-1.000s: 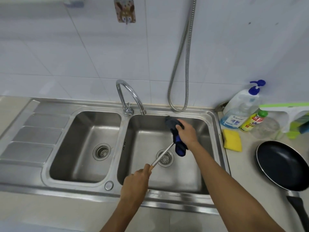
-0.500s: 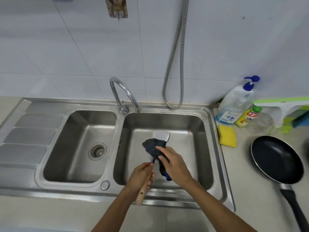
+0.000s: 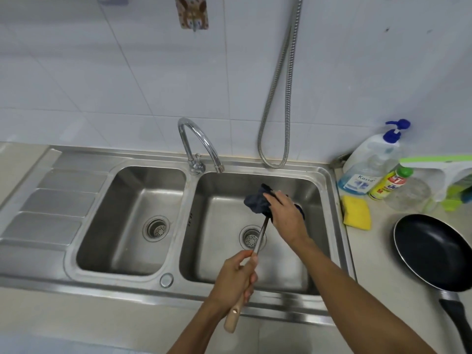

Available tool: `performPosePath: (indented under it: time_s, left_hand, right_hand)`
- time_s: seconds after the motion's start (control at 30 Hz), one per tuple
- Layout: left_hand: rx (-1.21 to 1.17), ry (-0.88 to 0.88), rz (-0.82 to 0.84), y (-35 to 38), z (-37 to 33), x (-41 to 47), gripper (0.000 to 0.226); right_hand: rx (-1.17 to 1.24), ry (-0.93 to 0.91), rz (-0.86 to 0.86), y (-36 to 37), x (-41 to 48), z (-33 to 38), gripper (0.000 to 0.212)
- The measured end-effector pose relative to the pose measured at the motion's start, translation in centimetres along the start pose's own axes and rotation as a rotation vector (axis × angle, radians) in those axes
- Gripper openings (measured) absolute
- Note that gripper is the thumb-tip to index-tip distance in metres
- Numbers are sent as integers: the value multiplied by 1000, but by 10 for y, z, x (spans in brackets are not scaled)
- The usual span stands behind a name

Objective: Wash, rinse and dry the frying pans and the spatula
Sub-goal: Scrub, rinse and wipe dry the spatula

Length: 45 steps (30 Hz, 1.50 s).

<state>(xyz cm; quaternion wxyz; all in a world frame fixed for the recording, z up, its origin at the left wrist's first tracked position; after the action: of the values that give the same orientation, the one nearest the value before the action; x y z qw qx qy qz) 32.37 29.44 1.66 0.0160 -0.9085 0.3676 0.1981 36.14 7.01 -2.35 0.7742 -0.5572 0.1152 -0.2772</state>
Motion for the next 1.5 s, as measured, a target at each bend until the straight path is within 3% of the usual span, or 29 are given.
performPosePath:
  time_s: [0.23,0.53,0.8,1.0,1.13,1.2,1.33,1.5]
  left_hand:
    - [36,-36,29,-14,16,-13,22]
    - [-4,-28,-24,-31,4,12,21]
    - [0,-25,-45,-15,11,24,19]
    - [-13,-32,-83,4,18,32,20]
    - [-27,-32,-170,19,23,38,19]
    - [6,-21,-222,26,27,42,24]
    - [134,65,-265,42,26,52,25]
    - [196,96,-301,50,30,59,44]
  right_hand:
    - [205,451,40,-8,29,-63,37]
    - [314,387,-109,-83,-49,-97,37]
    - [97,532,-164,-128,-172,-160,41]
    - [-95,708,169,-67,-234,-199,54]
    - [-255,672,55,-91,-210,-167,55]
    - [-88,550,107,-104,-194,-117,55]
    - [505,522,607,-101,-184,-20,57]
    - [635,438,746,-97,-186,22,58]
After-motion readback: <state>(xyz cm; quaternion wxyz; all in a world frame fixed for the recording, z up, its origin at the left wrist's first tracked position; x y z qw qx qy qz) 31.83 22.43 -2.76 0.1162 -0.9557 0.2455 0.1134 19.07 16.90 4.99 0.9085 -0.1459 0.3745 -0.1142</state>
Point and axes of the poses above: each hand's wrist, its own x-axis towards the middle knuckle, its own y-axis out of the palm, z = x × y, the point moved 6 cm from there along x, towards the middle knuckle, and after that the axes turned 12 degrees about y, right-handed, at the moved point
